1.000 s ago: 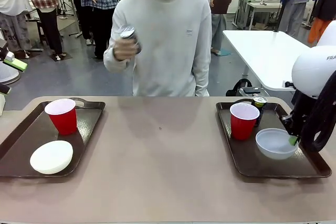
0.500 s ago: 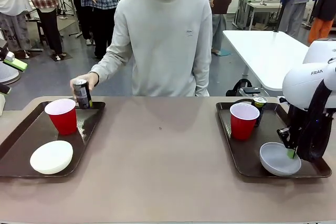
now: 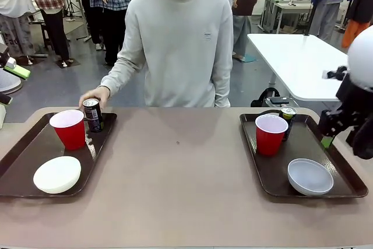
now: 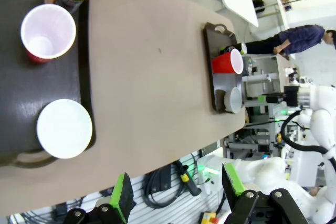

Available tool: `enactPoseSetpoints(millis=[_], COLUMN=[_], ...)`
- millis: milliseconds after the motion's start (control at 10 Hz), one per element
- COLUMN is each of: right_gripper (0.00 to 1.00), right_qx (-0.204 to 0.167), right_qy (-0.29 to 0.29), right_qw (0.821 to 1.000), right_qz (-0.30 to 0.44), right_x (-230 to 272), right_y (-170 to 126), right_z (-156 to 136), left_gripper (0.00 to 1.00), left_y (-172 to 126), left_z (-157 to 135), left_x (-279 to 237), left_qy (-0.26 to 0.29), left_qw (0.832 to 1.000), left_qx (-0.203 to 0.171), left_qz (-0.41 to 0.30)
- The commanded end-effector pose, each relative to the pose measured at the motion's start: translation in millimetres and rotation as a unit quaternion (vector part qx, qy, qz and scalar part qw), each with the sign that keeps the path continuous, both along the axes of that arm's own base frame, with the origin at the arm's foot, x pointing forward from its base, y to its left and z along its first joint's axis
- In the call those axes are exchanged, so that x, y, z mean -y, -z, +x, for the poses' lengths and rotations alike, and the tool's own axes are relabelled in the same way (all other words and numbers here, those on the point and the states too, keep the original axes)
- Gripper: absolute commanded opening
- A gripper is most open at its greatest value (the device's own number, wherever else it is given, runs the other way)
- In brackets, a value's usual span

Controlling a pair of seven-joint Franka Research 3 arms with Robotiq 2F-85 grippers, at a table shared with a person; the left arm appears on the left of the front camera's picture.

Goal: Prepare tableware on both trays.
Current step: Pick up a Picnic Bowl from the table and place it on a Handle tray.

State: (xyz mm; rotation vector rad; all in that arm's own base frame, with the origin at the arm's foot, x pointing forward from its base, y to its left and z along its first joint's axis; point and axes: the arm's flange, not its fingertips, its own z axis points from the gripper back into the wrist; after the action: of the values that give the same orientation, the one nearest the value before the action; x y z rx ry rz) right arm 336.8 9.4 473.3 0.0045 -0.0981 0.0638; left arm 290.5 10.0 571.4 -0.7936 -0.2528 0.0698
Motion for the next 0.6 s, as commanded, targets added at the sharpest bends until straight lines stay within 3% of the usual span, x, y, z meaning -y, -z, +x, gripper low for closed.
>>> enactPoseSetpoints(millis=[0, 100, 200, 400, 500], right_gripper=[0.78, 1.0, 0.98, 0.98, 0.84], right_qx=[-0.008, -0.039, 0.005, 0.005, -0.004], right_qy=[-0.028, -0.069, -0.008, -0.008, -0.028], right_qw=[0.999, 0.996, 1.0, 1.0, 0.999], right_qz=[0.031, 0.046, 0.007, 0.007, 0.018], right_x=[7, 8, 2, 2, 3], right_y=[1, -1, -13, -13, -18], right_z=[-27, -32, -12, -12, -21], left_gripper=[0.9, 0.9, 0.9, 0.9, 0.9], left_y=[2, 2, 2, 2, 2], left_z=[1, 1, 1, 1, 1], left_x=[0, 0, 0, 0, 0], left_qy=[-0.003, -0.003, -0.003, -0.003, -0.003], left_qw=[1.0, 1.0, 1.0, 1.0, 1.0], left_qx=[0.008, 0.008, 0.008, 0.008, 0.008], left_qz=[-0.003, -0.003, -0.003, -0.003, -0.003])
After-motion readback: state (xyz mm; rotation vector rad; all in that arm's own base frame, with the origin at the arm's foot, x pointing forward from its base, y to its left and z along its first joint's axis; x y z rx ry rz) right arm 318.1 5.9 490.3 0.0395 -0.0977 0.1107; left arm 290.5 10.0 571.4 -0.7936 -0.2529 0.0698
